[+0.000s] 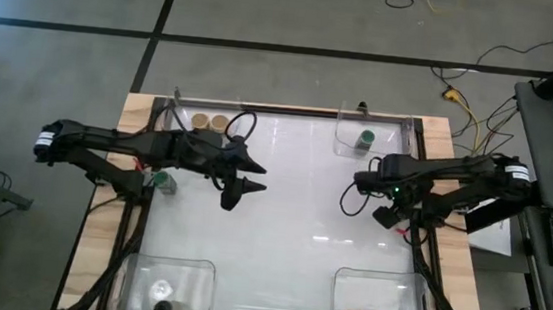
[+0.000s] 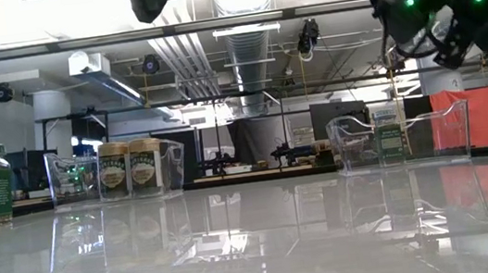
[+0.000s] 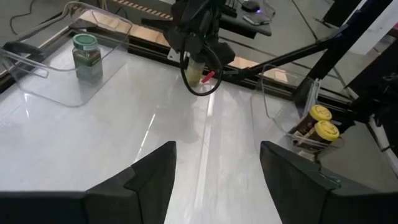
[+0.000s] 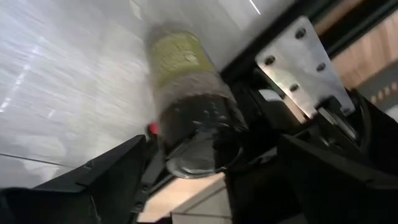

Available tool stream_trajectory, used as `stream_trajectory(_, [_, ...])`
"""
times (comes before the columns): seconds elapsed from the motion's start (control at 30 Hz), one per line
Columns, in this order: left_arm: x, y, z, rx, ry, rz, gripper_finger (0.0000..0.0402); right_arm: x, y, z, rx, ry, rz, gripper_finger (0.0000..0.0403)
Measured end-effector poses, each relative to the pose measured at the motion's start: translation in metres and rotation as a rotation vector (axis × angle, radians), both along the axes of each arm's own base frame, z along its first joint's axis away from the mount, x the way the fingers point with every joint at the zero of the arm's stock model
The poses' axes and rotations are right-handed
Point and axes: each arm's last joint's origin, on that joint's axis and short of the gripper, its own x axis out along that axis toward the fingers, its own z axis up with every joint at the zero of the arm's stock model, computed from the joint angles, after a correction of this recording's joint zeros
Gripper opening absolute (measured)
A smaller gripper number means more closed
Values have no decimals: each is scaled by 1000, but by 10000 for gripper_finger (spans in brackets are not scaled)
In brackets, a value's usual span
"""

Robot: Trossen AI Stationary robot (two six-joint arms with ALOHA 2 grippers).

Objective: Sort spices by type
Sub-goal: Put the black seasoning bottle into the bottom left transparent bin

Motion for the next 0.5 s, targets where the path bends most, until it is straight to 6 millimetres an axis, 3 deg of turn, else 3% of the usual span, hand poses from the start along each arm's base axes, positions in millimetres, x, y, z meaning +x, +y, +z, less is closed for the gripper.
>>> stream_trajectory(0.5, [15,0,-13,7,26,2,217,16,-2,-25,43,31,33,290])
